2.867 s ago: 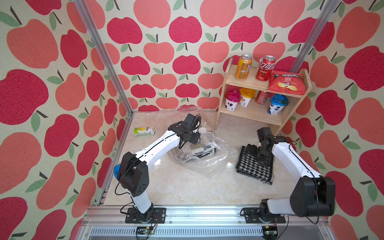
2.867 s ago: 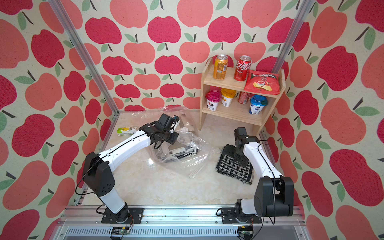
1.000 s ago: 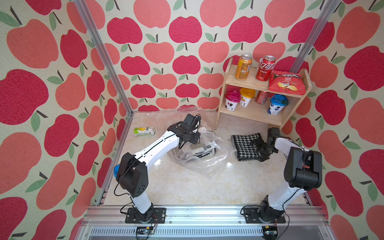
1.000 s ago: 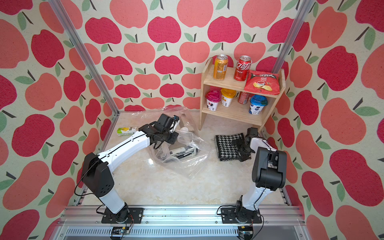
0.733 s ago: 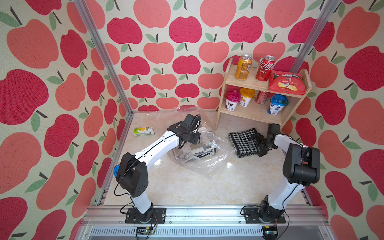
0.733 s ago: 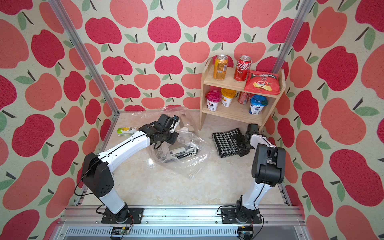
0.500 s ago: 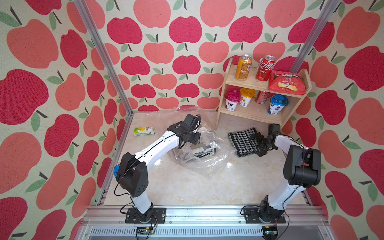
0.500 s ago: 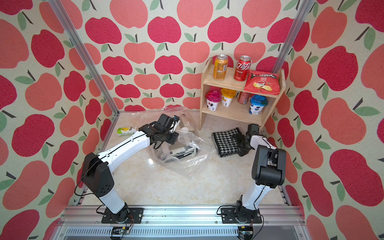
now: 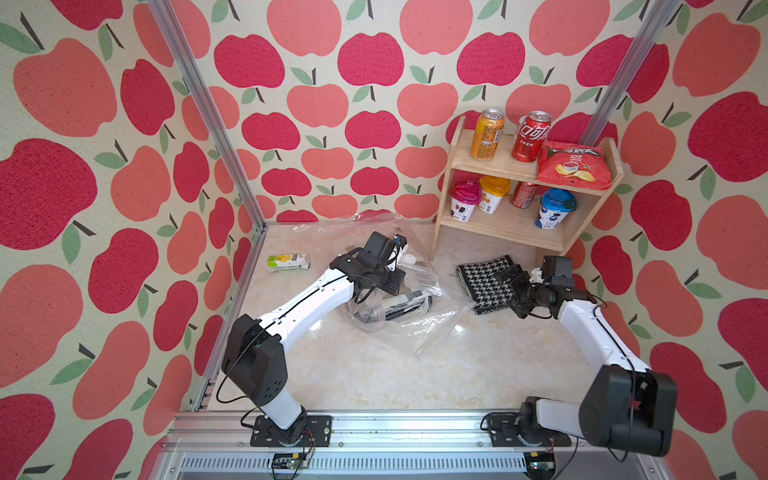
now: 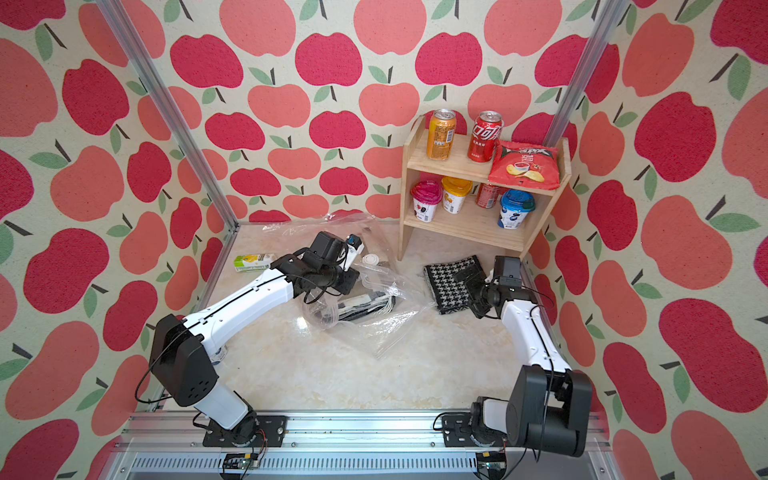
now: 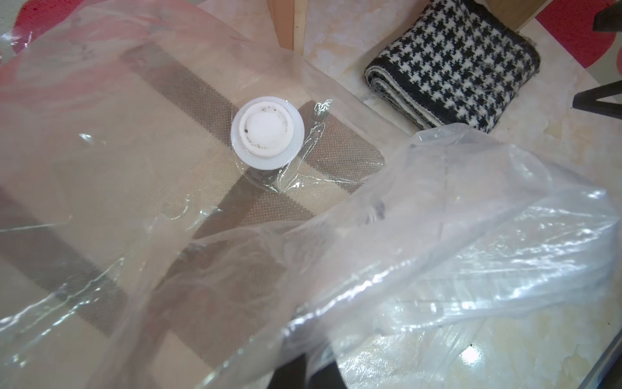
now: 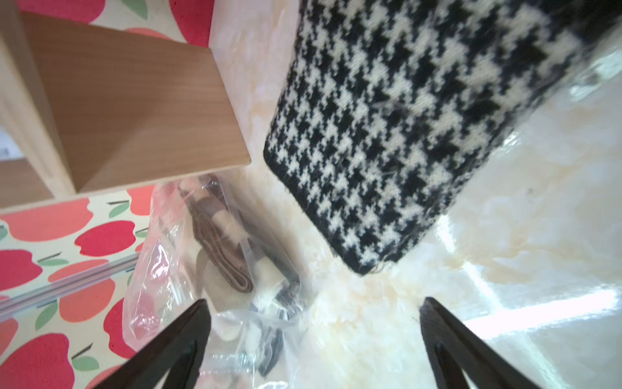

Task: Take the scarf out of the vacuum bag
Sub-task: Move the scarf to the center of the board, then take out the scarf from the vacuum bag.

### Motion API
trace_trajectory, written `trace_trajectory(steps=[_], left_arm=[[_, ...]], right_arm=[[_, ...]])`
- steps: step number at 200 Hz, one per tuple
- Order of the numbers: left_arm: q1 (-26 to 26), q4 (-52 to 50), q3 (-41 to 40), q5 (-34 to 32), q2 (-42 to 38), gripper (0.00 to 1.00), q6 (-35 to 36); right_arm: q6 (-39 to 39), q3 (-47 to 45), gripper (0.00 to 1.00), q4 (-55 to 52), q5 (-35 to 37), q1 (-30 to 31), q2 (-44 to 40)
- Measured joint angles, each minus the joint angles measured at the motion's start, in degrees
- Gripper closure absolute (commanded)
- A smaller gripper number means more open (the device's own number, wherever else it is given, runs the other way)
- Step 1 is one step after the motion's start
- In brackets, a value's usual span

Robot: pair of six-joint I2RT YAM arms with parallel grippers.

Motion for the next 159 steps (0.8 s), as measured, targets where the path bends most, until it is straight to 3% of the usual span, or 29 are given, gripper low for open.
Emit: trace_trajectory(steps=[33,77,121,159], left_arm=[[-0.15,0.76,0.00,0.81,0.07,1.00,-0.04],[-0.15,1.42,0.98,0.76,1.33,1.00,-0.76],[-0.15,1.38,4.81,0.79,3.56,1.00,-1.53],[-0.17,1.25,5.77,0.74,3.67,1.00,-1.53]], right_arm=[[-0.09,-4.92,0.00,0.07,0.09,11.08,-12.55],[2.54,-9.99,0.00,5.70,8.24,32.13,-22.38],[4.04,-12.41,0.00,12.79,20.02,49.22,-15.39],[3.23,-9.44,0.05,15.39,27.04,55.56,-3.96]])
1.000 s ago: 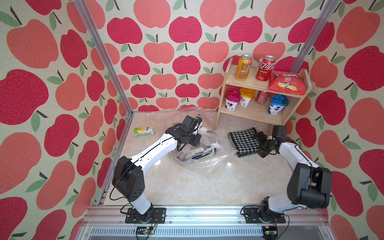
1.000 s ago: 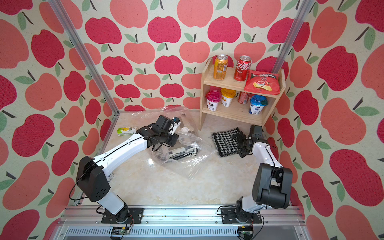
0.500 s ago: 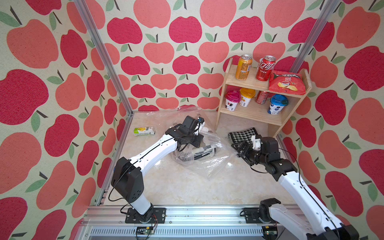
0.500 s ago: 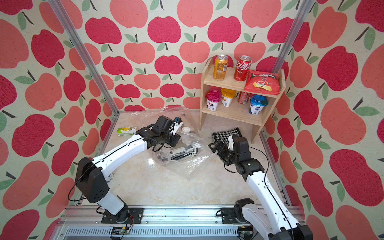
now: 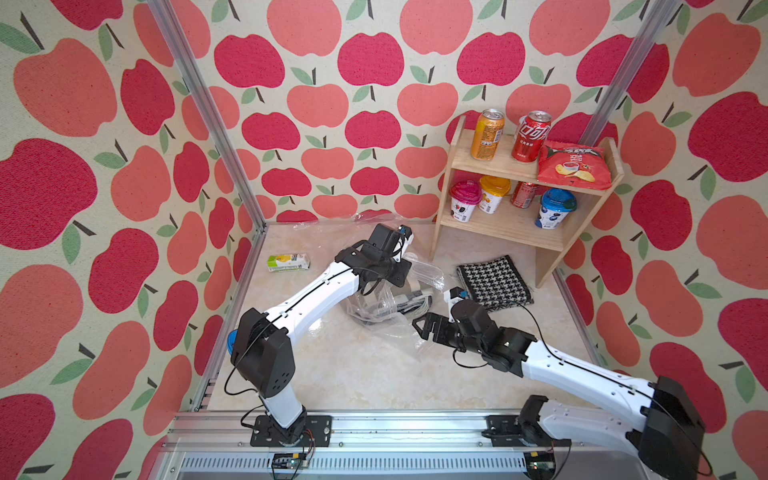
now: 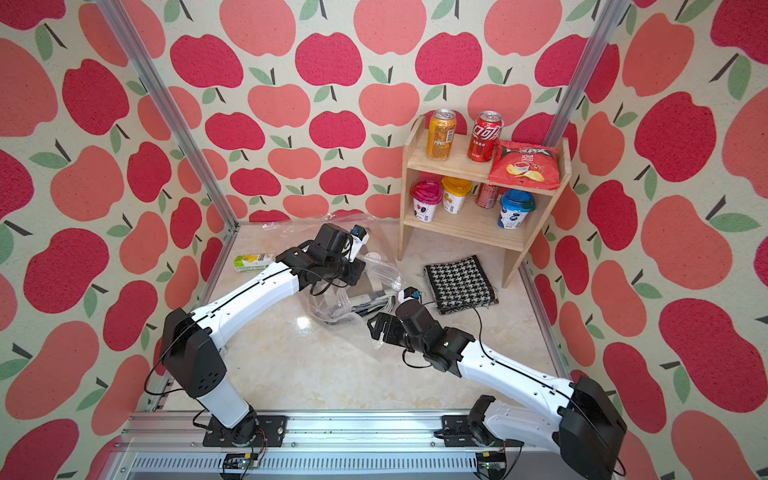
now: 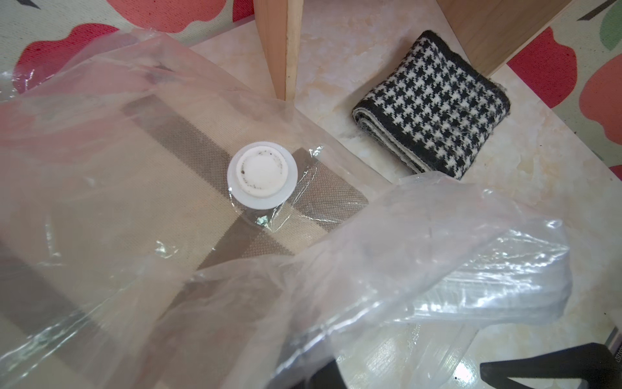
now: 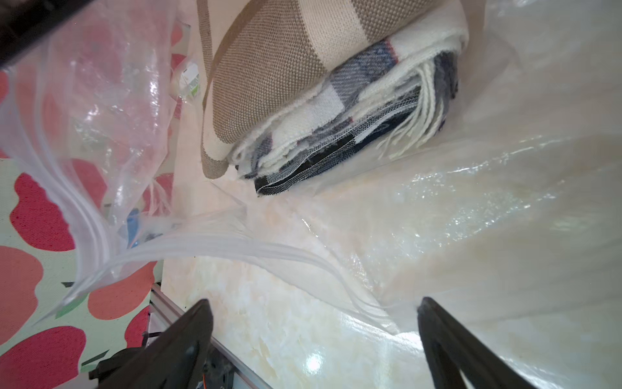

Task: Take the scarf out of the vacuum bag
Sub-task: Take out the scarf from the vacuum bag.

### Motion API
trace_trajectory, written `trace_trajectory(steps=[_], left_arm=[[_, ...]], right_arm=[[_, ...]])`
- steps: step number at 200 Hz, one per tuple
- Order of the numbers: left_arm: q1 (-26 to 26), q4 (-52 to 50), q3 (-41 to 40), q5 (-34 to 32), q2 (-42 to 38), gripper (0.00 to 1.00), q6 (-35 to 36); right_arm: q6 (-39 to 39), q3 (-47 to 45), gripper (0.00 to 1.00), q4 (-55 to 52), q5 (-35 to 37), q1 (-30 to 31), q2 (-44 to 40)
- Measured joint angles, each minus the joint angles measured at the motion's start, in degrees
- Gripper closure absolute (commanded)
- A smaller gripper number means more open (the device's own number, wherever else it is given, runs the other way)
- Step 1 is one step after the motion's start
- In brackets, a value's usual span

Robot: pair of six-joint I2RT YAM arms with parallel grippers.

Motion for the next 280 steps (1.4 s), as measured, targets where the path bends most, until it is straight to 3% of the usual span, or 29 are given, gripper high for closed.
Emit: trace_trajectory(steps=[68,112,185,280], left_arm=[[0.00,0.02,0.00,-0.66,-0.02,1.00,0.07],[0.02,-0.66,-0.04,-1.66,-0.07,1.00,2.29],[0.39,-0.85,-4.61,-1.42,-3.58,1.00,5.66],[0.68,-0.81,-4.76,1.97,-3.78,1.00,5.40]], right_arm=[[-1.75,8.22,0.14,2.58,2.84,1.31,14.51],[-2.08,7.76,0.16,5.57,0.33,-1.14,14.78],[-2.08,2.95,0.24,9.03,-6.97,-10.03,12.72],[2.21,6.86,0.33,18.60,-11.54,-9.94,20.90]])
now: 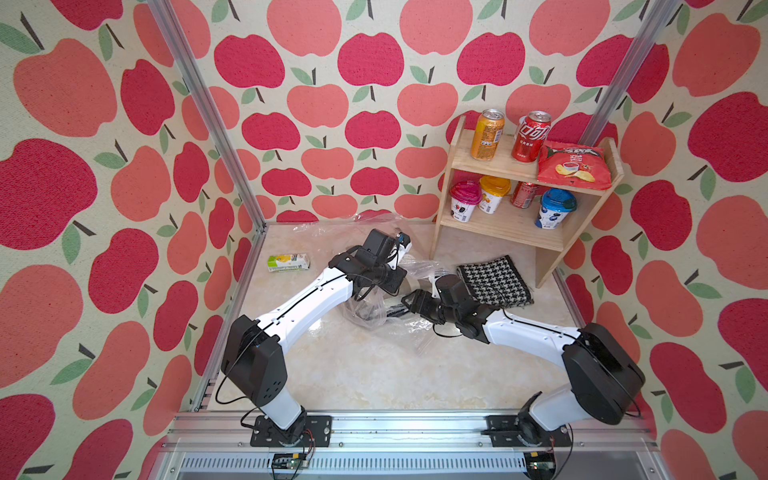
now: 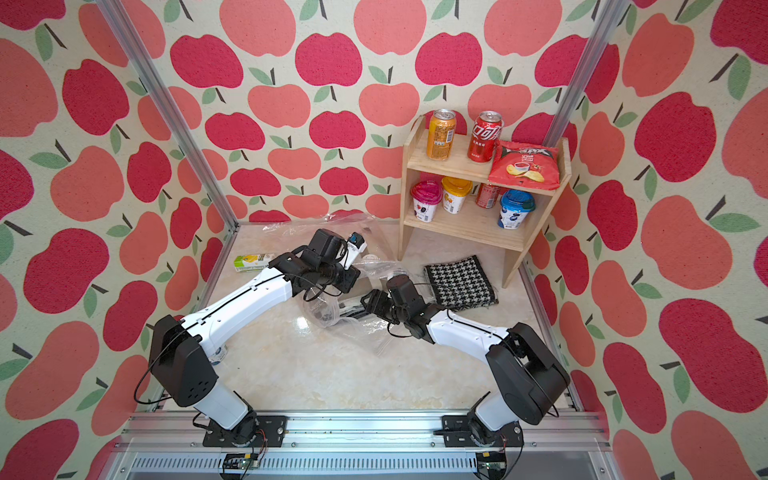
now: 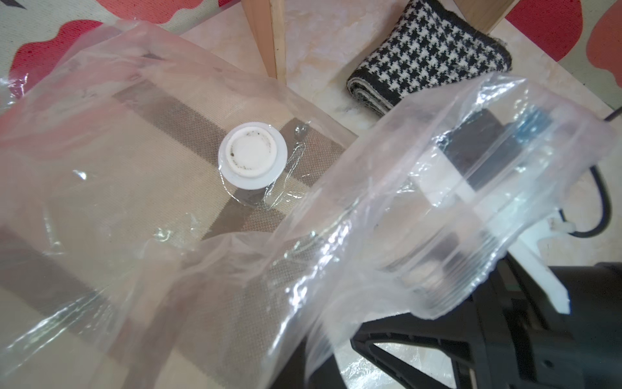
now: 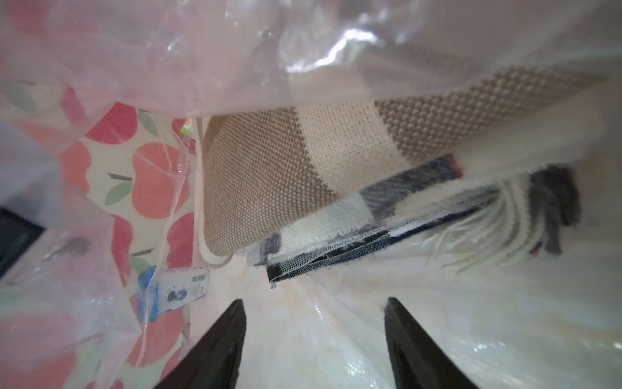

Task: Take the scarf out of the vacuum bag
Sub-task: Take out the scarf from the vacuum bag.

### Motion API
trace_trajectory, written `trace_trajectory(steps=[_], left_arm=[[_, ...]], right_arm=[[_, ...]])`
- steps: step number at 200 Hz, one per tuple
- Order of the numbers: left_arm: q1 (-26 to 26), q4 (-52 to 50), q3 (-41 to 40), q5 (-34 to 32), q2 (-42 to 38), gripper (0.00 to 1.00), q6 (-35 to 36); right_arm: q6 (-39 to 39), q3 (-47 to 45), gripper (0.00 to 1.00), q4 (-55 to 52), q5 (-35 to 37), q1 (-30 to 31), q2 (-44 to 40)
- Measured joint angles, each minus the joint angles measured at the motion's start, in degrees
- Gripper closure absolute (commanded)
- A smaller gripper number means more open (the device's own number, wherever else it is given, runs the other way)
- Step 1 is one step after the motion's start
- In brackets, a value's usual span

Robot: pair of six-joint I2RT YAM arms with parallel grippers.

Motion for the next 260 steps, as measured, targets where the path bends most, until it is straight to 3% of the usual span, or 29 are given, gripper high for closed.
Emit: trace_trajectory(steps=[73,112,260], left_arm=[[3.23,6.75,-11.76,8.61,-4.79,1.00,-2.89],[3.32,9.86,-15.13,8.28,-7.52,1.00,-5.07],[3.32,10.88,-13.60,2.45,-7.56,1.00,-7.37]], right_arm=[[3.89,0.00,0.34,8.26,0.74,0.79,2.82],[4.81,0.00,0.35,11.54,1.14,0.79,4.63],[6.05,3.39,0.40,18.32,2.36,-0.59,11.15]])
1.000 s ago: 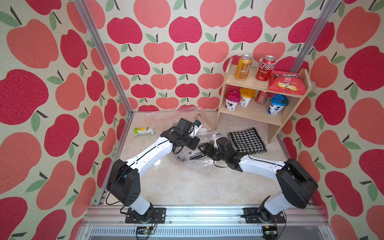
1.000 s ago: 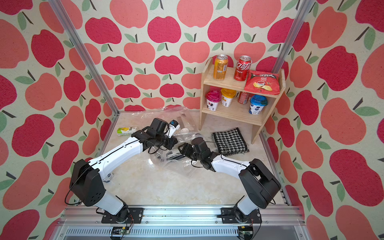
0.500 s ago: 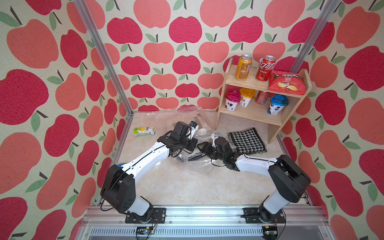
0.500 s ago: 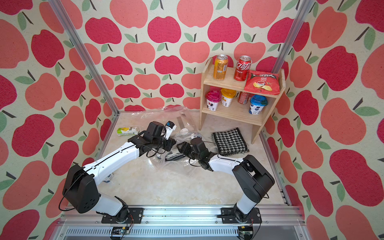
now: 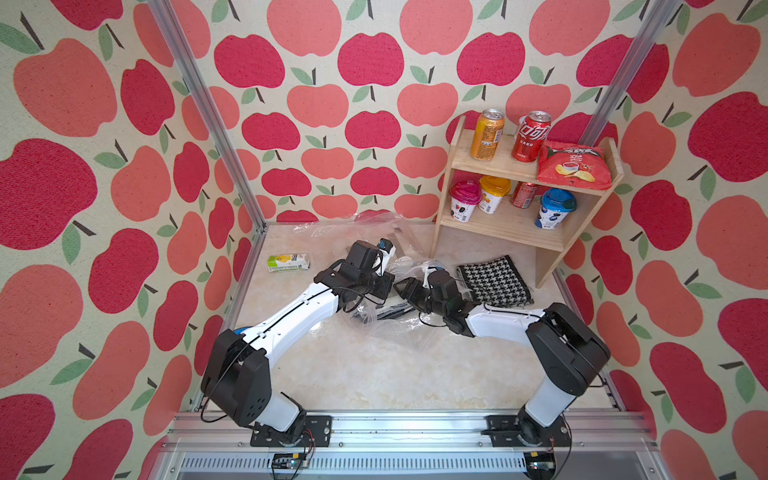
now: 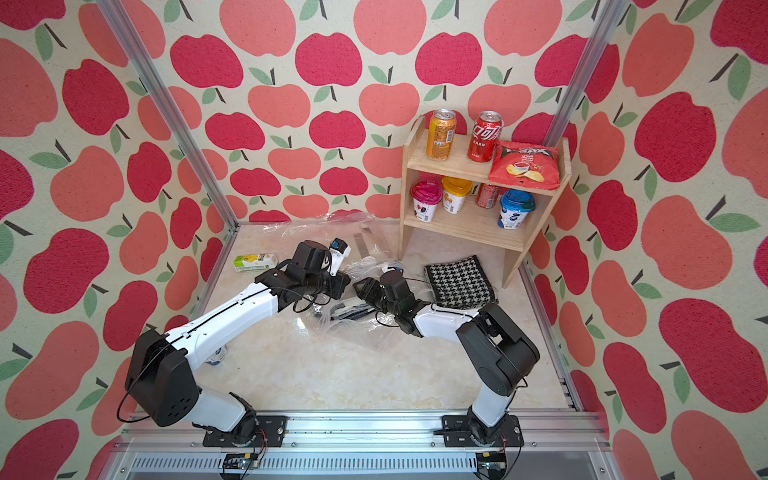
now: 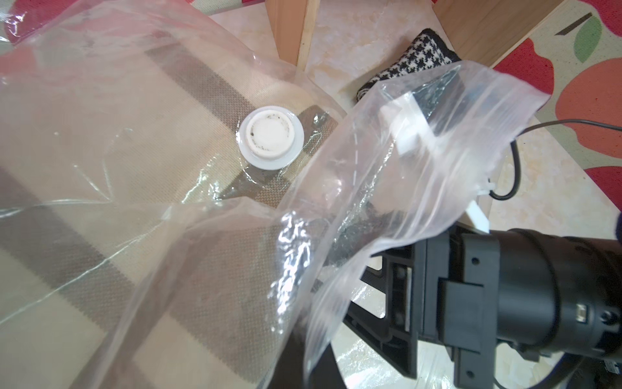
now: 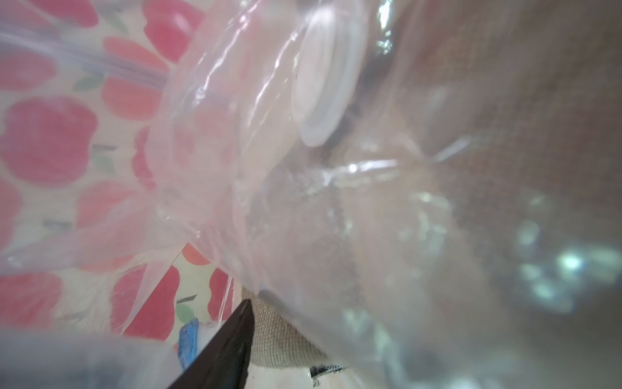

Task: Take the scarf out of the vacuum bag
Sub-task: Take out the scarf from the vacuum bag.

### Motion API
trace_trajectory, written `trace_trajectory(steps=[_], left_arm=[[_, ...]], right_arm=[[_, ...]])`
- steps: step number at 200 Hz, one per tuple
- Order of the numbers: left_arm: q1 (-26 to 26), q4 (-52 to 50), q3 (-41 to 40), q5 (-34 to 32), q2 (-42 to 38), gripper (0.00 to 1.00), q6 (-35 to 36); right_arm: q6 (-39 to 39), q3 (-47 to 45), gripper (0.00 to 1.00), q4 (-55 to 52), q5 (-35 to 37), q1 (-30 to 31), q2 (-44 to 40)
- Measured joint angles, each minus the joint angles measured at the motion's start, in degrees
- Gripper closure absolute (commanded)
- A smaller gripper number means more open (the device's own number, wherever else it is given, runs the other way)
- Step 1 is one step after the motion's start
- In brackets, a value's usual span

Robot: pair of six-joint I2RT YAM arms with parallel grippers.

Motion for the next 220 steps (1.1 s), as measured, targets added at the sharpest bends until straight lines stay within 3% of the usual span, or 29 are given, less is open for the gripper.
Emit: trace_trajectory(steps=[59,102,158,177,200,209,217,220], left_arm=[[0.26,-0.04,0.85,-0.57,0.00,1.00,0.00],[0.26,-0.24,1.75,-0.57,0.07,1.00,0.02],[0.26,-0.24,2.14,-0.59,0.13,1.00,0.02],[0.26,-0.26,2.14,-0.57,0.24,1.00,0.02],[0.26,-0.31,2.14,-0.57,0.37,1.00,0.02],[0.26,-0.37,2.14,-0.59,0.37,1.00,0.02],[0.26,-0.48,2.19,-0.59,0.37,1.00,0.02],[0.26,-0.48,2.21,-0.59,0.37,1.00,0.02]], right_arm=[[1.60,4.46,0.42,-1.38,-0.26,-0.24,2.89],[3.10,4.68,0.34,-1.38,-0.46,0.22,3.93],[5.03,4.68,0.33,-1.33,-0.33,1.40,4.02],[5.97,4.68,0.40,-0.66,-0.20,1.40,4.52],[6.84,5.09,0.55,-0.09,0.09,1.38,5.16],[6.49,5.33,0.72,-0.11,0.09,1.38,5.18],[6.27,5.70,1.00,-0.24,0.04,1.38,5.16],[6.47,5.84,1.00,-0.33,0.20,1.38,5.16]])
